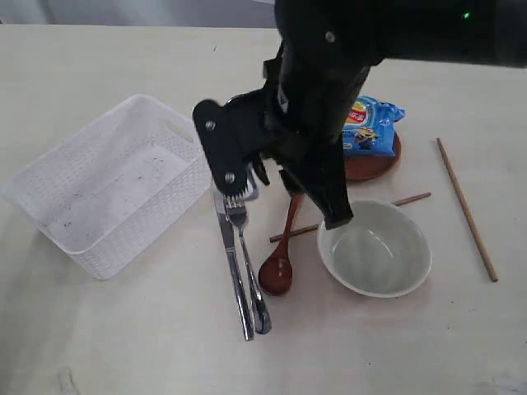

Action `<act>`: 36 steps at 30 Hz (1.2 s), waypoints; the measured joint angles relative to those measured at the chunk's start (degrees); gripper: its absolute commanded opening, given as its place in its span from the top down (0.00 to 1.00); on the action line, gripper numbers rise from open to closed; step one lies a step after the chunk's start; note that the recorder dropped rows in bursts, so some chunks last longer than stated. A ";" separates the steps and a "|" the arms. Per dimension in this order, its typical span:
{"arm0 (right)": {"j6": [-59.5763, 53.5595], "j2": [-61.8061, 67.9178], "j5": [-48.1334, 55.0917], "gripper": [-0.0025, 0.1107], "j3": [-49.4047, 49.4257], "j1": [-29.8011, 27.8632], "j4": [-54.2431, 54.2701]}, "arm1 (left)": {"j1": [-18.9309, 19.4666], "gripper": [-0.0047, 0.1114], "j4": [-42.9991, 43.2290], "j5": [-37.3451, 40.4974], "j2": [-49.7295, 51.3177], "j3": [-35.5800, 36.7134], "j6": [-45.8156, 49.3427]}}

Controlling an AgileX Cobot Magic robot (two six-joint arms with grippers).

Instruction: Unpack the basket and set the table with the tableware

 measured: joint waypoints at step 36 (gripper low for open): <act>-11.61 13.12 -11.70 0.98 8.90 9.64 -10.86 | 0.00 0.96 0.00 -1.83 0.00 0.15 0.00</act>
